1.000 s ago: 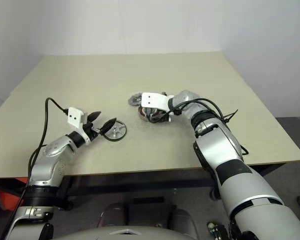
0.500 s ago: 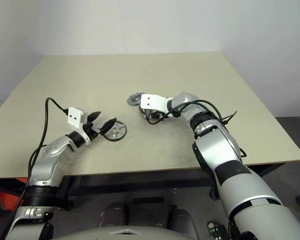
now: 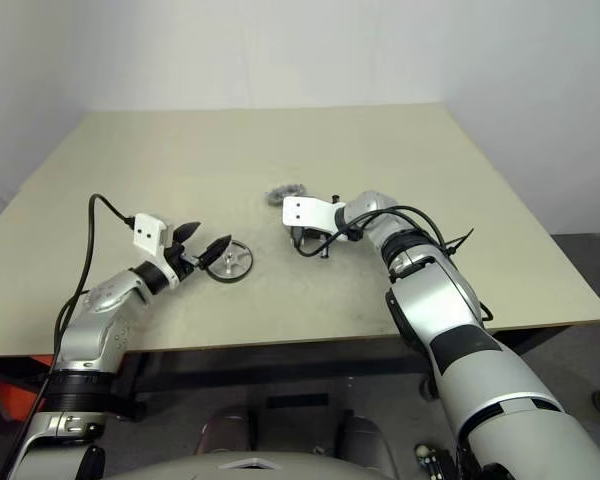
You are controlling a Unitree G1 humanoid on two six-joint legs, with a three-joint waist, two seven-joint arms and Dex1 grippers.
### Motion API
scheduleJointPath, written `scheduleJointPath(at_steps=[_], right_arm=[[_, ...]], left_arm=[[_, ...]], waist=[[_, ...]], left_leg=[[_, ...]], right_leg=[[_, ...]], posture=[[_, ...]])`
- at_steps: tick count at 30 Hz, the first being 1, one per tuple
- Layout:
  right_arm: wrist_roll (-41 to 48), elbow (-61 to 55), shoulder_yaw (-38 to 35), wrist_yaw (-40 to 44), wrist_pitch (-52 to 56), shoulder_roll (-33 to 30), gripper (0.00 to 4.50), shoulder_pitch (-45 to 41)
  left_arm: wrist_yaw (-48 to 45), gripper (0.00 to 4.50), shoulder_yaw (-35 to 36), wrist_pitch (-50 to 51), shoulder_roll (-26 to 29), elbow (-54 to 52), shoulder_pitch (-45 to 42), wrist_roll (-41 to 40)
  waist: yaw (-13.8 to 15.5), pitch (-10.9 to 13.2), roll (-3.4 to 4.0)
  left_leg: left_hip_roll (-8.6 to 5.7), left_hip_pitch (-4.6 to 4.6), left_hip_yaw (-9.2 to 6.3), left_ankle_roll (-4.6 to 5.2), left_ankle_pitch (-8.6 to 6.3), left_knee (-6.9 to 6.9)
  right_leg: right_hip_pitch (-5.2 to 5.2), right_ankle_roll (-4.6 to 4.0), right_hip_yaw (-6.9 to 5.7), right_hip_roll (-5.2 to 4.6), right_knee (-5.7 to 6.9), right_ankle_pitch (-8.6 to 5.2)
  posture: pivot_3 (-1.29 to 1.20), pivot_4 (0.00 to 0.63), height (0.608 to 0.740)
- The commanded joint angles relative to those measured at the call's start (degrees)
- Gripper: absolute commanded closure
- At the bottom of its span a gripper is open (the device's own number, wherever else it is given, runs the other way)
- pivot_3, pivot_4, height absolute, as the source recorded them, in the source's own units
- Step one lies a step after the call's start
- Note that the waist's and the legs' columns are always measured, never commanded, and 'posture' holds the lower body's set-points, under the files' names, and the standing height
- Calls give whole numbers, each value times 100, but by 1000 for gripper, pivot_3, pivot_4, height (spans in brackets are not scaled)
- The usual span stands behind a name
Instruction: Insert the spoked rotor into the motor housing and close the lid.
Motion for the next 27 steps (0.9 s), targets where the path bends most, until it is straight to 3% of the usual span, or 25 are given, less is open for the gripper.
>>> scheduleJointPath(at_steps=[1,9,19,27], right_arm=[[-4,-136,-25,-39,-35,-46,4464,-60],[127,-204,-182,-95,-104,-160,4464,-152],[385,-442,-485,104,-298,-733,4464,-195],[1103,-1438,-825,1355,-371,-1242,4464,426]], left_arm=[[15,0,84,-78,58,-121,-95,1],[31,0,72,-95,34,-106,-82,11],[46,0,44,-98,0,-89,-60,23],[34,0,34,-123,-30,-49,-39,29]], waist=[[1,0,0],[5,1,1],[12,9,12],[16,9,11]], left_leg=[[0,0,0,0,0,0],[0,0,0,0,0,0],[-1,-20,-1,2,-1,2],[0,-32,0,8,-4,8]], right_leg=[[0,0,0,0,0,0],[0,0,0,0,0,0],[-15,0,-1,0,-1,0],[-22,0,-3,0,-2,0]], posture=[[0,0,740],[0,0,740],[0,0,740],[0,0,740]])
